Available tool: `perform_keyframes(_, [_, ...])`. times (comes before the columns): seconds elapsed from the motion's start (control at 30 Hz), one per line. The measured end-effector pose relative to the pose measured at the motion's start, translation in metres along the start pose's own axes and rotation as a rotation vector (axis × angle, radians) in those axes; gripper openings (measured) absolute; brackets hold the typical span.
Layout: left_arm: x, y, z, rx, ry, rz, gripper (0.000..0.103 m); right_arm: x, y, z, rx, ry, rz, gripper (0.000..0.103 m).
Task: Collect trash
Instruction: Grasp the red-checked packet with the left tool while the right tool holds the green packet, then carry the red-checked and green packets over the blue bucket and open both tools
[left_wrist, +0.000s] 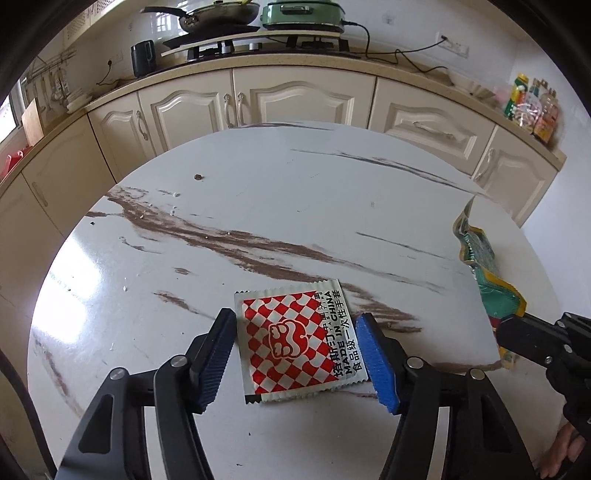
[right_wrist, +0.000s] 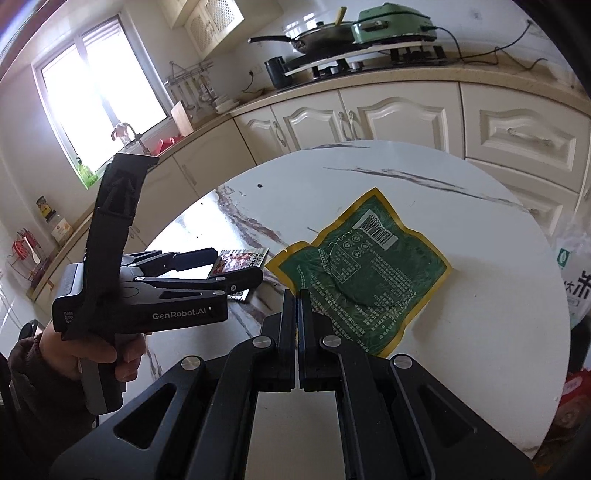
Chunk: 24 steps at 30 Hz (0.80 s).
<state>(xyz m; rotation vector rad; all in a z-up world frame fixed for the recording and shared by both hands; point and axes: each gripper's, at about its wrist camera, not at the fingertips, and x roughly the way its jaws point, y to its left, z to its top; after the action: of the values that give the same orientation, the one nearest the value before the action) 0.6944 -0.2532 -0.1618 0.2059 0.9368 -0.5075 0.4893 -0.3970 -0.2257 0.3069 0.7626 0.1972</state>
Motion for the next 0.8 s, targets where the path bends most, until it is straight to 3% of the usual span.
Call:
perform_keyframes(0.03, [-0.004,0.000,-0.002,0.002,-0.006,-0.011,0.046,0.001,0.001,-0.001,0.000,0.005,0.003,0.002])
perform_keyframes(0.3, [-0.015,0.000,-0.011,0.018,-0.018,-0.029,0.032,0.003,0.005,-0.004,0.011,0.017,0.014,0.002])
perform_keyframes(0.33, [-0.020,0.003,-0.011,0.014,-0.025,-0.036,0.021,0.002,0.006,-0.005,0.008,0.017,0.016,0.002])
perform_keyframes(0.43, [-0.028,0.010,-0.015,0.005,-0.030,-0.071,0.010,0.002,0.011,-0.006,0.000,0.023,0.012,0.002])
perform_keyframes(0.8, [-0.079,0.020,-0.044,0.000,-0.106,-0.185,0.002,-0.023,0.041,-0.005,-0.039,-0.023,-0.002,0.002])
